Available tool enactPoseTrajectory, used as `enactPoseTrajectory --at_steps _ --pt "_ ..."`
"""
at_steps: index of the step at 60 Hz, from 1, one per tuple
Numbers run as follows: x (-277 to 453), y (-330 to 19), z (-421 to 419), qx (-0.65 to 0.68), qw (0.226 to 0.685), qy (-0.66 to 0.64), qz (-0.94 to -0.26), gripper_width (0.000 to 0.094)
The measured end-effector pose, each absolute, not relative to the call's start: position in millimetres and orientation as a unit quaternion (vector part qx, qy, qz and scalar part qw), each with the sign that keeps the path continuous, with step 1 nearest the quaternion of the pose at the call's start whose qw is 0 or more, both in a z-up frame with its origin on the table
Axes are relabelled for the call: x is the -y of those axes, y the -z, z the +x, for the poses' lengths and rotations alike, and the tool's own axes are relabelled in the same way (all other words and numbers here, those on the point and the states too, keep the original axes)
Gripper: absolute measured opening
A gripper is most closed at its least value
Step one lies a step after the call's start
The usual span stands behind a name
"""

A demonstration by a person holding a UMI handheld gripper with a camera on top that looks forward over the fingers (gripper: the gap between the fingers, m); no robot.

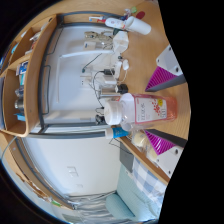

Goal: Pour water

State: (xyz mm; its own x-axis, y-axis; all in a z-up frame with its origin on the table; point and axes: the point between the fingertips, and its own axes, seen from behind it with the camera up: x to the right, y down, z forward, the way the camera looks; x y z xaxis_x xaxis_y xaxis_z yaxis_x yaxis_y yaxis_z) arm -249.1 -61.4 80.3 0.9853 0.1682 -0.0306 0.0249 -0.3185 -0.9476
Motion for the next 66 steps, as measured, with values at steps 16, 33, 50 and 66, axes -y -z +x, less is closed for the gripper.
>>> enactPoseTrajectory --at_steps 16,33,50,66 --pt "44 -86 -254 0.089 0.603 -0.063 -0.79 0.058" --pt "45 -89 -236 0.052 0.625 -0.04 -0.778 0.0469" --pt "42 -121 -182 -0.057 0.588 -0.121 -0.798 0.0468" --pt "2 -193 -61 -0.305 0.57 -0.311 -0.697 0.0471"
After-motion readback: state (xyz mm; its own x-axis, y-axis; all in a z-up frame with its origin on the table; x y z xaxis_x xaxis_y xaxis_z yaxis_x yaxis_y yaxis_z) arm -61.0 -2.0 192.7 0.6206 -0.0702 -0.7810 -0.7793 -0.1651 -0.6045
